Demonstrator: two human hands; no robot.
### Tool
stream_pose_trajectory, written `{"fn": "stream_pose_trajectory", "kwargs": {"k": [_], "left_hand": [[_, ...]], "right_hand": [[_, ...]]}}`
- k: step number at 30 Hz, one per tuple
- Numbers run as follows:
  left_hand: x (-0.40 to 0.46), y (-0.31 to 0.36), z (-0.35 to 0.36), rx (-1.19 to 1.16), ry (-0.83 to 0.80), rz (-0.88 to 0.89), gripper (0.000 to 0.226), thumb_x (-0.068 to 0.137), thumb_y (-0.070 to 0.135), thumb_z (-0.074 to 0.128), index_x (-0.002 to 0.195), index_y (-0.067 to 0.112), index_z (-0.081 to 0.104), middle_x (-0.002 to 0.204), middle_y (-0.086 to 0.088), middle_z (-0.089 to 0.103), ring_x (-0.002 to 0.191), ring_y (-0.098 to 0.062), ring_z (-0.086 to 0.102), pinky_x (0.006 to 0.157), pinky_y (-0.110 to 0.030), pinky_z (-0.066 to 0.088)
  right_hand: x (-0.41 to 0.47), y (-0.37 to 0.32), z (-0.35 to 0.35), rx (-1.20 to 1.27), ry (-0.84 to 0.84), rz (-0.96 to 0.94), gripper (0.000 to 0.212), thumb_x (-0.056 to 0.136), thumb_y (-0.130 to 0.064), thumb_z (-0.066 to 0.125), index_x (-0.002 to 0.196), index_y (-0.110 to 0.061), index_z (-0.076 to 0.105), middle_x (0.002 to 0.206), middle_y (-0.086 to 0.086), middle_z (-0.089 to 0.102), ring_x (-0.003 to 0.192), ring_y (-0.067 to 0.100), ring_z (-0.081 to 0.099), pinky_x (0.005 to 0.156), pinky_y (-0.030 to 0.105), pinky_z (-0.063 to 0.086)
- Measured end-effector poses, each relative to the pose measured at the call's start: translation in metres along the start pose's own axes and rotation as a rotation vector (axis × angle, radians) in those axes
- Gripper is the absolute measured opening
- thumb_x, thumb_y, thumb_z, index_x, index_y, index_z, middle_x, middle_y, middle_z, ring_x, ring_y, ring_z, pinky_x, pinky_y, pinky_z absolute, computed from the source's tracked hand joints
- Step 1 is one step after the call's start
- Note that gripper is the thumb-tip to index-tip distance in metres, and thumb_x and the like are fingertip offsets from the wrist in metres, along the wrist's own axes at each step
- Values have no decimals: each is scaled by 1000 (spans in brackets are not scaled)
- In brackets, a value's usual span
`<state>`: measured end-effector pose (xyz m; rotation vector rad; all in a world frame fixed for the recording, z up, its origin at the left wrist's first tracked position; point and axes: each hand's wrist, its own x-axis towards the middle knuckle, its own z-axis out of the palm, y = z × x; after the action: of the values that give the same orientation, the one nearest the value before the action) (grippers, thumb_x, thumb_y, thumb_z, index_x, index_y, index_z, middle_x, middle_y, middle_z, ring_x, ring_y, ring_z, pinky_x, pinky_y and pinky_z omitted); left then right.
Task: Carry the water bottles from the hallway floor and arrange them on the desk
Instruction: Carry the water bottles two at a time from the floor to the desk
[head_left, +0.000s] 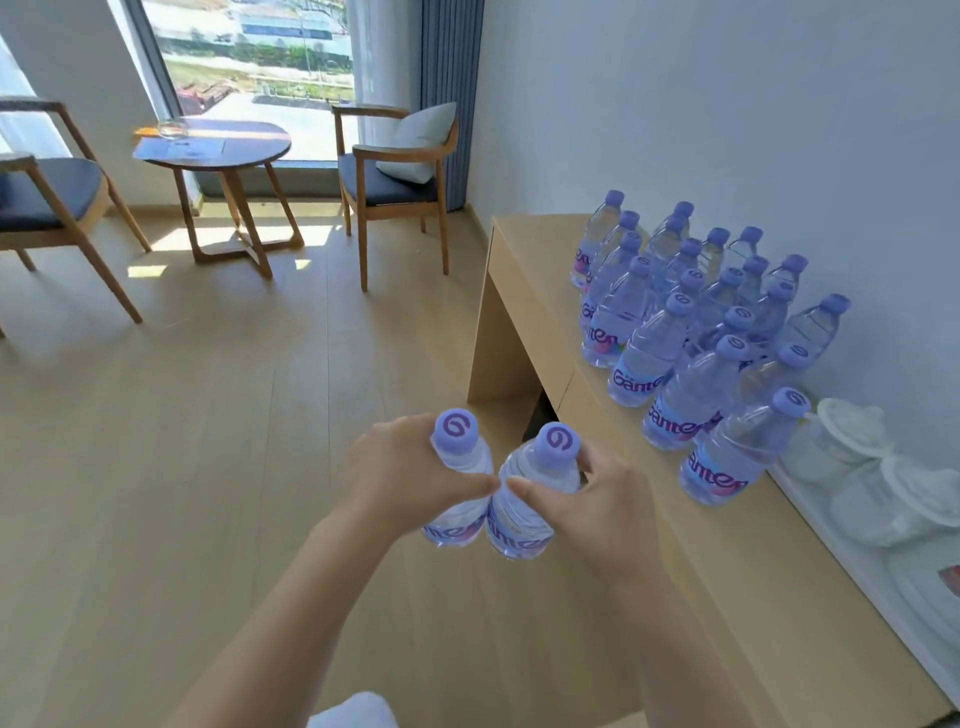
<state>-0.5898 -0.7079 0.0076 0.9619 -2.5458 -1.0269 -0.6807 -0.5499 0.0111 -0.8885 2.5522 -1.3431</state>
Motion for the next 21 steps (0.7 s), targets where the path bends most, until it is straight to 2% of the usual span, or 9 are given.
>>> {"fn": "stream_pose_trajectory", "kwargs": {"k": [3, 5, 10, 12, 15, 18, 21], "left_hand": [[61, -7, 0, -6, -18, 55, 26, 41, 64, 63, 59, 51, 51, 43, 16, 45, 49, -3, 44, 50, -23, 35], [101, -13, -1, 11, -45, 72, 26, 38, 67, 61, 58, 54, 49, 42, 18, 46, 48, -3, 43, 49, -22, 32], [219, -28, -14, 27, -113, 146, 36, 41, 65, 66, 59, 37, 54, 45, 17, 49, 47, -5, 44, 46, -20, 33], [263, -29, -24, 93, -154, 208, 34, 46, 63, 68, 59, 37, 52, 47, 17, 50, 46, -4, 44, 45, -19, 29], [320, -27, -33, 132, -185, 265, 41, 48, 63, 69, 59, 28, 51, 50, 11, 50, 50, -5, 46, 46, -20, 31], [367, -23, -32, 128, -217, 297, 43, 45, 65, 65, 63, 27, 53, 54, 11, 54, 53, -5, 50, 46, -20, 34], [411, -18, -24, 132, -254, 308, 51, 43, 67, 65, 68, 23, 57, 59, 9, 59, 56, -7, 52, 48, -23, 40]], "right_hand": [[49, 2, 17, -13, 34, 31, 20, 66, -30, 81, 80, -23, 67, 72, -8, 64, 70, 4, 55, 56, 16, 40], [81, 4, 29, -14, 65, 86, 20, 65, -31, 80, 76, -30, 64, 69, -11, 62, 66, 3, 54, 57, 16, 38], [174, -1, 69, -25, 177, 206, 23, 66, -32, 80, 81, -25, 63, 77, -5, 63, 75, 13, 58, 67, 31, 48], [205, -7, 83, -5, 242, 246, 24, 66, -30, 81, 81, -28, 62, 79, -7, 64, 76, 12, 58, 67, 29, 47], [246, -12, 99, -6, 321, 277, 26, 66, -29, 81, 71, -31, 57, 70, -10, 60, 69, 5, 55, 60, 22, 41], [281, -11, 109, -4, 353, 317, 22, 66, -30, 80, 79, -26, 62, 76, -7, 64, 74, 9, 59, 67, 30, 49], [316, -3, 116, -16, 386, 346, 23, 65, -33, 80, 76, -27, 61, 75, -8, 64, 73, 7, 58, 64, 29, 49]]}}
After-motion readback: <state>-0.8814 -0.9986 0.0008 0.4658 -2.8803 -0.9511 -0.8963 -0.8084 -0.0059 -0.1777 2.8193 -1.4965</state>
